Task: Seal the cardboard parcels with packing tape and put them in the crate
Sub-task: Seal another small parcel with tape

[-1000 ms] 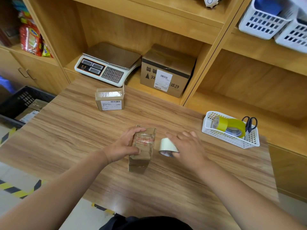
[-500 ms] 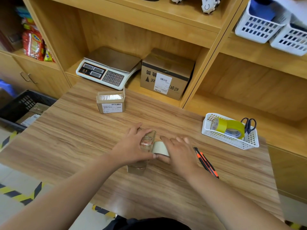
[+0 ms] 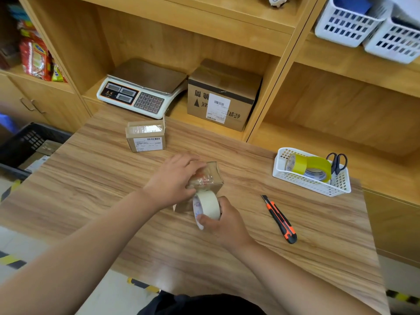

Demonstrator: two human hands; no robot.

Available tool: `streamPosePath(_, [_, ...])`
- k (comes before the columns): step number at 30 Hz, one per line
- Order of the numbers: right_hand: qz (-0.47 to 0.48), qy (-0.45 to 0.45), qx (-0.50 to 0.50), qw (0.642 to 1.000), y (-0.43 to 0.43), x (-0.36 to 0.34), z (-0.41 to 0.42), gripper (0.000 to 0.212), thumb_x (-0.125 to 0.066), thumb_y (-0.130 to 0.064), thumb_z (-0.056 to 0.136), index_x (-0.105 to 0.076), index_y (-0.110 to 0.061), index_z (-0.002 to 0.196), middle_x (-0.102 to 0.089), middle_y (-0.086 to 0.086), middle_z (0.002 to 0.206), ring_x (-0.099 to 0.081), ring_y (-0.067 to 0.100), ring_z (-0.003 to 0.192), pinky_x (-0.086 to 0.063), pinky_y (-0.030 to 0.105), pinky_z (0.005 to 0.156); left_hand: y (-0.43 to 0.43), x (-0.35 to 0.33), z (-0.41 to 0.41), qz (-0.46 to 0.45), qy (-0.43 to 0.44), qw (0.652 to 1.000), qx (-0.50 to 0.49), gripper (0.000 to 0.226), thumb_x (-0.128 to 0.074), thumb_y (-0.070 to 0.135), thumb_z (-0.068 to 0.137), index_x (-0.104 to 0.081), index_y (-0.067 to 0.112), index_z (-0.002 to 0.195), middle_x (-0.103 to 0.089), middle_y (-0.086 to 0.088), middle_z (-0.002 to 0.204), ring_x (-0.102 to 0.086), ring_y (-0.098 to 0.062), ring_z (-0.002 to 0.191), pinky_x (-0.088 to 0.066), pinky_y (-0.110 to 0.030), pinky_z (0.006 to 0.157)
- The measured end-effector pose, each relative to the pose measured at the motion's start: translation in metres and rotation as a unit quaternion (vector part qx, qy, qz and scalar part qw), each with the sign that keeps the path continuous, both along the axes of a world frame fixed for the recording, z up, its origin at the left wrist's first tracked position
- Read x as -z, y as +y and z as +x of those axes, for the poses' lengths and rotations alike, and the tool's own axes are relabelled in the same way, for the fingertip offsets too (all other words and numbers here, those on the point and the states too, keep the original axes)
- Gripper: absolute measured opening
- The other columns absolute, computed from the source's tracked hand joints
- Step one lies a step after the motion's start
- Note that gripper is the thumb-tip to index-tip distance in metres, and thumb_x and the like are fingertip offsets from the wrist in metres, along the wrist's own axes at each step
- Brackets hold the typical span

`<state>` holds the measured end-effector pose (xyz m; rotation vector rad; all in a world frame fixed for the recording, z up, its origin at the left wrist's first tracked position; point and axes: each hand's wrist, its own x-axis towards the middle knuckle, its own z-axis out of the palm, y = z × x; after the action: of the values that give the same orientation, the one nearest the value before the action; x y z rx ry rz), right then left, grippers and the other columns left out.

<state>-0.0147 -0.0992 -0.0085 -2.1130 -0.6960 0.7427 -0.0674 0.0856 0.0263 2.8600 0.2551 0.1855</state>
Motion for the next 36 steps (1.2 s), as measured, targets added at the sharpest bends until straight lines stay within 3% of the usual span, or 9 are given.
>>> streamPosePath(3, [0.048, 0.059, 0.013, 0.997, 0.012, 0.001, -0.002, 0.026, -0.074, -0.033, 0.080, -0.049, -0.028, 0.085, -0.057, -0.013, 0.072, -0.052, -0.006, 0.057, -0.038, 0.014, 0.054, -0.006, 0.011, -0.012, 0.017, -0.086, 0.990, -0.110, 0.054, -0.081, 0.020, 0.061, -0.063, 0.014, 0.111, -0.057, -0.005, 0.101, -0.055, -0.029, 0.096, -0.046, -0.038, 0.084])
streamPosePath(5, [0.070, 0.087, 0.011, 0.994, 0.019, 0.002, -0.003, 0.024, -0.074, -0.031, 0.078, -0.051, -0.029, 0.084, -0.060, -0.011, 0.075, -0.054, -0.006, 0.061, -0.041, 0.016, 0.058, -0.020, 0.016, -0.024, -0.074, -0.135, 0.965, -0.211, 0.030, -0.077, 0.013, 0.068, -0.061, 0.013, 0.093, -0.055, 0.000, 0.086, -0.055, -0.025, 0.080, -0.045, -0.032, 0.070])
streamPosePath(9, [0.081, 0.090, -0.007, 0.993, 0.025, 0.007, -0.004, 0.036, -0.068, -0.043, 0.073, -0.059, -0.020, 0.099, -0.068, -0.001, 0.091, -0.065, 0.016, 0.084, -0.052, 0.036, 0.075, -0.052, 0.023, -0.041, -0.370, -0.123, 0.840, -0.377, 0.012, -0.064, 0.025, 0.086, -0.053, 0.020, 0.083, -0.057, 0.009, 0.072, -0.054, -0.009, 0.067, -0.037, -0.025, 0.060])
streamPosePath(12, [0.064, 0.065, -0.048, 0.995, 0.023, 0.004, 0.001, 0.026, -0.070, -0.038, 0.082, -0.060, -0.020, 0.098, -0.067, -0.007, 0.087, -0.064, 0.007, 0.080, -0.051, 0.033, 0.072, -0.066, 0.027, -0.038, -0.536, -0.125, 0.721, -0.420, 0.020, -0.068, 0.028, 0.084, -0.057, 0.014, 0.092, -0.062, 0.003, 0.075, -0.060, -0.013, 0.072, -0.046, -0.026, 0.066])
streamPosePath(16, [-0.046, -0.158, -0.118, 0.979, 0.020, -0.006, 0.016, 0.037, -0.052, -0.057, 0.083, -0.044, -0.025, 0.065, -0.046, -0.009, 0.064, -0.043, 0.007, 0.060, -0.029, 0.029, 0.055, -0.073, 0.029, -0.026, -0.634, -0.121, 0.634, -0.426, 0.035, -0.073, 0.019, 0.080, -0.054, 0.007, 0.107, -0.067, -0.008, 0.090, -0.065, -0.019, 0.077, -0.052, -0.031, 0.068])
streamPosePath(21, [0.028, -0.292, -0.048, 0.955, 0.029, -0.025, 0.045, 0.038, -0.050, -0.046, 0.081, -0.061, -0.022, 0.109, -0.054, -0.010, 0.108, -0.046, 0.011, 0.105, -0.039, 0.029, 0.085, -0.071, 0.026, -0.021, -0.669, -0.111, 0.620, -0.394, 0.035, -0.066, 0.011, 0.077, -0.057, 0.002, 0.109, -0.070, -0.009, 0.085, -0.064, -0.019, 0.069, -0.046, -0.027, 0.059])
streamPosePath(25, [-0.075, -0.284, -0.236, 0.926, 0.053, -0.036, 0.062, 0.076, -0.055, -0.015, 0.084, -0.020, -0.023, 0.150, -0.015, -0.007, 0.158, -0.010, 0.011, 0.143, -0.009, 0.032, 0.116, -0.071, 0.027, -0.021, -0.678, -0.123, 0.604, -0.401, 0.036, -0.064, 0.007, 0.074, -0.055, 0.004, 0.108, -0.064, -0.002, 0.074, -0.058, -0.017, 0.065, -0.044, -0.028, 0.061])
streamPosePath(33, [-0.153, -0.338, -0.320, 0.872, 0.065, -0.033, 0.074, 0.086, -0.062, -0.024, 0.089, -0.006, -0.015, 0.153, -0.011, -0.003, 0.159, -0.009, 0.017, 0.144, -0.013, 0.032, 0.118, -0.061, 0.018, -0.024, -0.669, -0.081, 0.630, -0.387, 0.025, -0.062, 0.000, 0.080, -0.058, 0.014, 0.100, -0.068, -0.003, 0.080, -0.063, -0.013, 0.060, -0.045, -0.019, 0.051])
streamPosePath(36, [-0.165, -0.358, -0.319, 0.862, 0.064, -0.029, 0.079, 0.088, -0.064, -0.027, 0.089, -0.005, -0.014, 0.153, -0.012, 0.000, 0.159, -0.010, 0.019, 0.144, -0.013, 0.032, 0.118, -0.059, 0.011, -0.024, -0.659, -0.055, 0.652, -0.373, 0.046, -0.065, 0.014, 0.064, -0.060, 0.014, 0.109, -0.070, -0.008, 0.098, -0.069, -0.027, 0.082, -0.052, -0.031, 0.068])
